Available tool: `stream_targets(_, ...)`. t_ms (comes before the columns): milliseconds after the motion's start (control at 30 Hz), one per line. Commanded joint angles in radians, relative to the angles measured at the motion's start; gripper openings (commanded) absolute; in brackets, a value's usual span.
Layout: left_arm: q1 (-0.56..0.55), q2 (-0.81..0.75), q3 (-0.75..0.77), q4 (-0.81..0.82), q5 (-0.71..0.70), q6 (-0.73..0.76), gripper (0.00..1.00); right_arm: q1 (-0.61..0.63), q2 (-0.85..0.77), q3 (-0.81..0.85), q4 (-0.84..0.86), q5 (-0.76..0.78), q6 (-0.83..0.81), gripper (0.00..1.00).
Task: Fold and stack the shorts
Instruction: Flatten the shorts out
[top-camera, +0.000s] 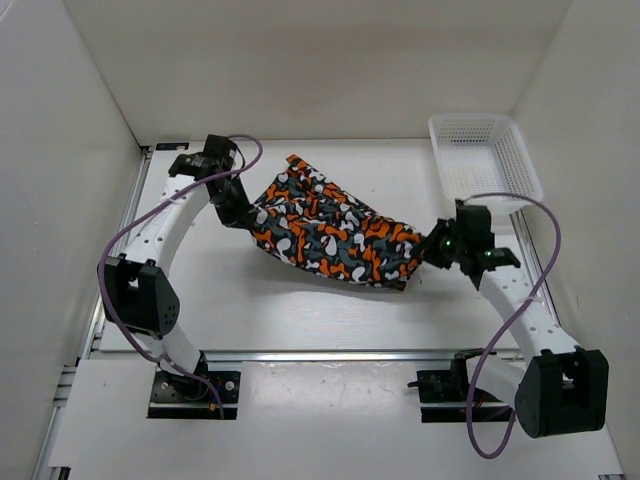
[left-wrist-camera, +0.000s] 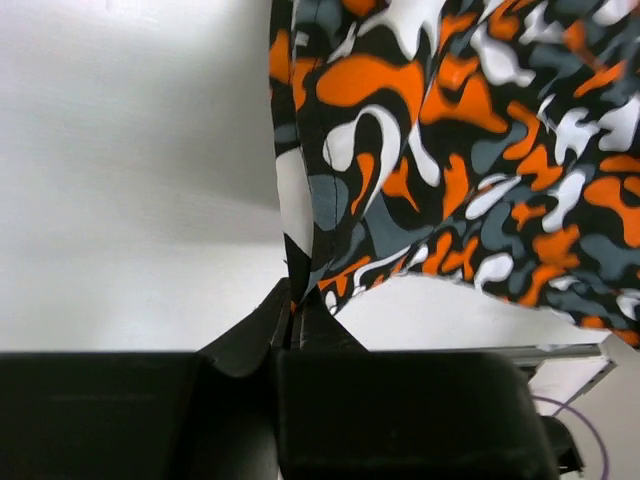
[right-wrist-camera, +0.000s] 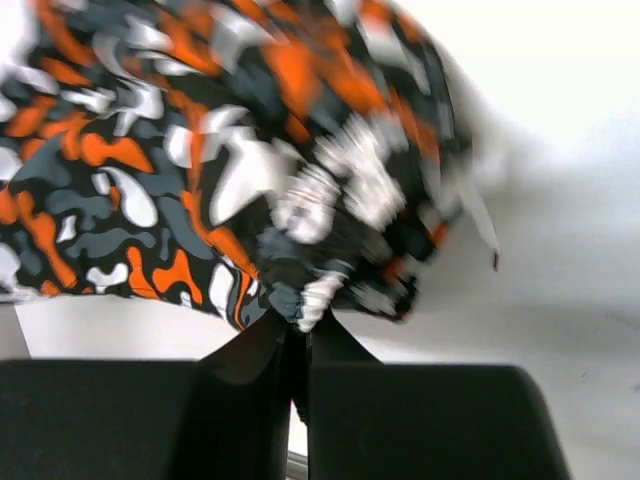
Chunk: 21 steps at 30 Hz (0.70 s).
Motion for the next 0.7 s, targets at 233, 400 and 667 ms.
stream_targets(233, 0.123, -0.018, 0.568, -0.129, 0.022, 0.015, 0.10, -0.004, 0.090, 0.671, -0.404, -0.016, -0.254, 0.00)
stream_targets(400, 0.164, -0.174, 0.657, -0.090, 0.031, -0.053, 0.10, -0.004, 0.067, 0.917, -0.544, -0.166, -0.329, 0.00)
stream_targets(667, 0.201, -0.401, 0.796, -0.026, -0.056, -0.084, 0.10, -0.004, -0.126, 1.034, -0.638, -0.436, -0.346, 0.00)
